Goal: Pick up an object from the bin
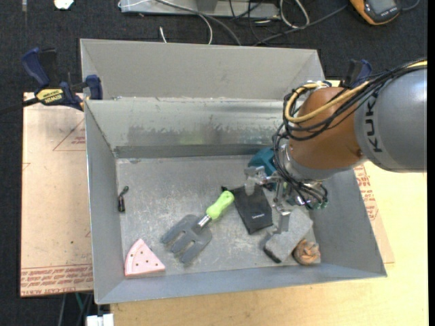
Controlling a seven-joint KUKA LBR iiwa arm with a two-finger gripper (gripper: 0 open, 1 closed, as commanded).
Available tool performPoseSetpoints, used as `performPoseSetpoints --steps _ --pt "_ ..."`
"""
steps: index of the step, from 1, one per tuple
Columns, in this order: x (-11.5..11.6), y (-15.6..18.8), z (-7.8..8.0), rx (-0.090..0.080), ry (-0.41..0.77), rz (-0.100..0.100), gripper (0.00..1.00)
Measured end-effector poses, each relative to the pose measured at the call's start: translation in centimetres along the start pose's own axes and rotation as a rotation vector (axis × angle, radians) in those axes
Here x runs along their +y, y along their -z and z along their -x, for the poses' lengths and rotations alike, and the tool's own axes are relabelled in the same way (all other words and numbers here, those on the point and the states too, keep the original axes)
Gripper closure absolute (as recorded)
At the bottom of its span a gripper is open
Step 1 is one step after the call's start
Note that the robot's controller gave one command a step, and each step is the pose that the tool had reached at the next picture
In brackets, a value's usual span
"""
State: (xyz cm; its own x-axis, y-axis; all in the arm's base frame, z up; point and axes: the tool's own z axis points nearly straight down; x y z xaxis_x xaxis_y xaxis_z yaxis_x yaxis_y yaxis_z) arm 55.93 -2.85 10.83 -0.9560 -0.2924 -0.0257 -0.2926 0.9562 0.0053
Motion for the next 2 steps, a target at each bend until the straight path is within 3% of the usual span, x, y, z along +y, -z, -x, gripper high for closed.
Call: performPoseSetpoints --steps 1,2 --pt "-1.8 -1.2 -3.0 -0.005 0.154 -0.004 0.0" --pt "-1.1 -2.8 -0.8 0.002 0.347 0.002 0.0"
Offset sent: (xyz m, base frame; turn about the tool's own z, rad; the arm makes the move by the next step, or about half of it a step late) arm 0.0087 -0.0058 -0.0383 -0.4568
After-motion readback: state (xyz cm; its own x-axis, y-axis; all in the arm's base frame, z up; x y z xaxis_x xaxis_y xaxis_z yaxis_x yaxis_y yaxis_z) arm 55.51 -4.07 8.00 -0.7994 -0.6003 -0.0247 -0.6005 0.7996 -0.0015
